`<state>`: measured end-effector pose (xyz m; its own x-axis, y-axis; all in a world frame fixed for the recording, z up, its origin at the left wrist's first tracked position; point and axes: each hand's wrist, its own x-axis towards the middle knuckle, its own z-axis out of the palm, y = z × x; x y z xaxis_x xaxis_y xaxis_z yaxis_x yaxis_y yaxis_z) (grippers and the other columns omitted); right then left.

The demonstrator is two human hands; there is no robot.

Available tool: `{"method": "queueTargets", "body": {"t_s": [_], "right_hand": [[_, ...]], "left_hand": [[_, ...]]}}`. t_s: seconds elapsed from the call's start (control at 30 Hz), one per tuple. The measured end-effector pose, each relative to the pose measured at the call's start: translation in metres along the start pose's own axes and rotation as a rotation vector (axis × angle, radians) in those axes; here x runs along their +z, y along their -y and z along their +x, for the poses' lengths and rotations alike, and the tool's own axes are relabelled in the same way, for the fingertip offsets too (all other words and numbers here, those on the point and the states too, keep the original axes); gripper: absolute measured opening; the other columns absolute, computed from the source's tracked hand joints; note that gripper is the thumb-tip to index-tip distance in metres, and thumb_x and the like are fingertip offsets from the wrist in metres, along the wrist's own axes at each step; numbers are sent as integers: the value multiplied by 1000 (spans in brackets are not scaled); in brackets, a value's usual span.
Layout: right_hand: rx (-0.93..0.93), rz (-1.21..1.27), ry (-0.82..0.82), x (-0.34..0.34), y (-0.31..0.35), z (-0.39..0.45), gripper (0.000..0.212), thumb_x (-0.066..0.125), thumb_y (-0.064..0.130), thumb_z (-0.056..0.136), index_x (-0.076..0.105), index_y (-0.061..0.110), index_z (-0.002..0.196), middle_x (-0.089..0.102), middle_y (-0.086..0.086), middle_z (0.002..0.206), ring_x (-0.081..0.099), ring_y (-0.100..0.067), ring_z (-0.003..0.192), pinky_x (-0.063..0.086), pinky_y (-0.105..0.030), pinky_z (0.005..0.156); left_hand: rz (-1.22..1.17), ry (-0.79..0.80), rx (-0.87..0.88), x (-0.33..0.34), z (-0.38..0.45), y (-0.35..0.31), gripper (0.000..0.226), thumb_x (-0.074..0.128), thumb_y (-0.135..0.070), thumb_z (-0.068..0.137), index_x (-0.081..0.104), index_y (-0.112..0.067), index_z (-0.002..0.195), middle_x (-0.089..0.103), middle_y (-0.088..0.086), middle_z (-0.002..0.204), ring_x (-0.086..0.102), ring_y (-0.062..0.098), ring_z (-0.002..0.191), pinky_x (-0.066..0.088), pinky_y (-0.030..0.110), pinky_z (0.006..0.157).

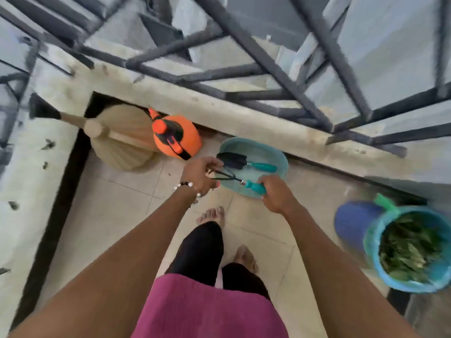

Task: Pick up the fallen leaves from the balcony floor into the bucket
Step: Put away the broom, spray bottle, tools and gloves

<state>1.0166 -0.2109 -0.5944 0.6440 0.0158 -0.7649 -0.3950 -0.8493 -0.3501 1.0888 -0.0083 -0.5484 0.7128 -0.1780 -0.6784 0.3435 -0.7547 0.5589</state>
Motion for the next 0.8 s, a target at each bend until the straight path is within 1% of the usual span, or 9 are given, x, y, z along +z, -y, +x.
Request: {"method": "queueTargets", "body": {"t_s": [0.07, 0.17, 0.27, 0.33, 0.4, 0.53, 0.6, 0.7, 0.8], "right_hand": [[14, -16, -43, 23, -12, 38, 38, 60, 0, 81, 58, 8, 118, 59, -15, 119, 55, -32, 111, 39, -33, 93], [29, -49, -86, 54, -30, 84, 35, 56, -3, 83, 57, 6, 117, 60, -17, 118, 55, -33, 109, 38, -34, 91], [33, -69, -121, 75, -41, 116, 32, 54, -4, 85, 57, 3, 116, 61, -21, 116, 56, -34, 108, 39, -36, 92], [43, -87, -119, 83, -43, 129, 32, 55, -4, 86, 56, 3, 117, 59, -20, 118, 56, -34, 109, 40, -37, 93], [50, -116, -96, 89, -42, 134, 34, 55, -1, 88, 52, 5, 122, 55, -20, 121, 53, -33, 112, 41, -37, 95], [77, -67, -105, 88, -27, 118, 44, 60, 2, 89, 48, 9, 131, 53, -18, 125, 50, -32, 117, 41, -37, 99], [90, 10, -144, 75, -16, 97, 46, 64, 3, 88, 50, 9, 132, 54, -18, 127, 50, -31, 119, 40, -36, 101], [86, 145, -168, 44, 4, 53, 42, 66, 6, 87, 55, 7, 128, 59, -14, 124, 54, -28, 117, 39, -32, 101], [105, 226, -162, 10, 29, -3, 33, 64, 7, 88, 60, 8, 121, 66, -12, 114, 60, -26, 107, 43, -28, 94]], "left_hand": [[13, -16, 44, 20, 31, 18, 59, 79, 12, 61, 66, -7, 116, 67, 5, 99, 53, 12, 86, 35, 1, 61], [41, -11, 88, 49, 65, 45, 63, 78, 12, 62, 62, -5, 121, 68, 8, 108, 53, 10, 89, 33, 4, 72], [16, -69, 106, 68, 85, 67, 60, 75, 12, 66, 61, -7, 122, 68, 3, 105, 55, 8, 90, 34, -1, 77], [-5, -114, 103, 73, 88, 76, 57, 72, 13, 68, 63, -9, 120, 67, 0, 104, 58, 9, 92, 41, 10, 83], [-1, -145, 71, 74, 86, 82, 52, 71, 11, 72, 65, -13, 118, 65, -5, 104, 57, 9, 92, 41, 12, 81], [-14, -150, -53, 61, 69, 82, 46, 71, 6, 77, 64, -16, 117, 64, -6, 101, 57, 10, 90, 36, 6, 70], [-46, -137, -118, 52, 52, 72, 45, 70, 5, 79, 62, -14, 119, 64, -3, 104, 59, 13, 86, 37, 8, 68], [-112, -122, -186, 36, 13, 48, 40, 69, 2, 81, 63, -12, 119, 65, 0, 103, 61, 17, 81, 47, 20, 76], [-179, -146, -226, 18, -42, 17, 34, 68, -1, 83, 64, -11, 116, 67, 1, 96, 64, 19, 88, 49, 26, 86]]}}
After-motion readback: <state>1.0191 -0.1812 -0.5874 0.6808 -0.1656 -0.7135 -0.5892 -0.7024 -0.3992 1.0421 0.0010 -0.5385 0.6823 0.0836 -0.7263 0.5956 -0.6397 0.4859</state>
